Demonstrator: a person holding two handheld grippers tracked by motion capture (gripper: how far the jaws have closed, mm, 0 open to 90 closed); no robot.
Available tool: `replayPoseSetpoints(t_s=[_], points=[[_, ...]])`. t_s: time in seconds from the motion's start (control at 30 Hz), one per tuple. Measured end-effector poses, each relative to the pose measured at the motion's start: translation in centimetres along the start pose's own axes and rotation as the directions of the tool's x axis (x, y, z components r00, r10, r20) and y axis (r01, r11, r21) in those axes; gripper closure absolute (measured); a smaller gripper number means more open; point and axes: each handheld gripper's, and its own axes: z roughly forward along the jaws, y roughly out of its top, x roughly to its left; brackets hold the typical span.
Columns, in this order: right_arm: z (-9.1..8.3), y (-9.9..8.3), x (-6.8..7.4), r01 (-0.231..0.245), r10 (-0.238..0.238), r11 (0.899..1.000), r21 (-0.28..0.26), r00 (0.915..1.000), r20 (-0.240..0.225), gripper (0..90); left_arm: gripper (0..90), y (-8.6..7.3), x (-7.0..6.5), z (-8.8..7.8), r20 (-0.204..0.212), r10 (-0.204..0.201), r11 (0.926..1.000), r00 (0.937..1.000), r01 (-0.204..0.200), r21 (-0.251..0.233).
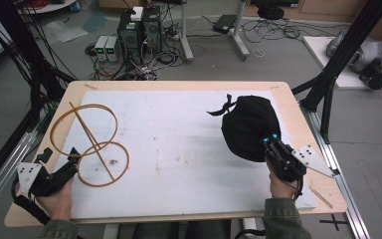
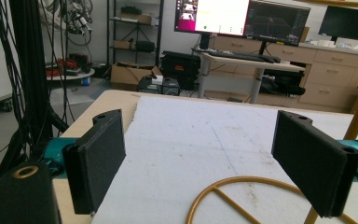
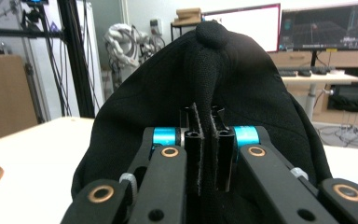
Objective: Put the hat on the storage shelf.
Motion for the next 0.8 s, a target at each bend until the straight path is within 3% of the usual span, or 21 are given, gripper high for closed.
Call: replayPoseSetpoints(t_s=[0.23,0.37,0.67,0.8], points=[[0.3,1.1,1.1,-0.008,0.007,0.999,-0.044,0.9994,-0.033,87.3,17.6,0.0,-0.1,0.0,0.002,0.004,1.0,1.0,-0.004,0.0],[1.3,1.9,1.9,-0.041,0.038,0.998,-0.056,0.998,-0.05,87.3,17.6,0.0,-0.3,0.0,0.006,0.007,1.0,1.0,-0.007,-0.003],[3.0,4.7,3.9,-0.04,0.032,0.996,-0.077,0.9948,-0.097,87.2,17.7,0.0,-0.5,-0.2,0.02,0.037,0.9993,0.9991,-0.037,0.003],[4.0,6.0,4.9,-0.039,0.029,0.996,-0.085,0.9926,-0.118,87.2,17.6,0.0,-0.4,-0.2,0.017,0.029,0.9996,0.9995,-0.029,-0.001]])
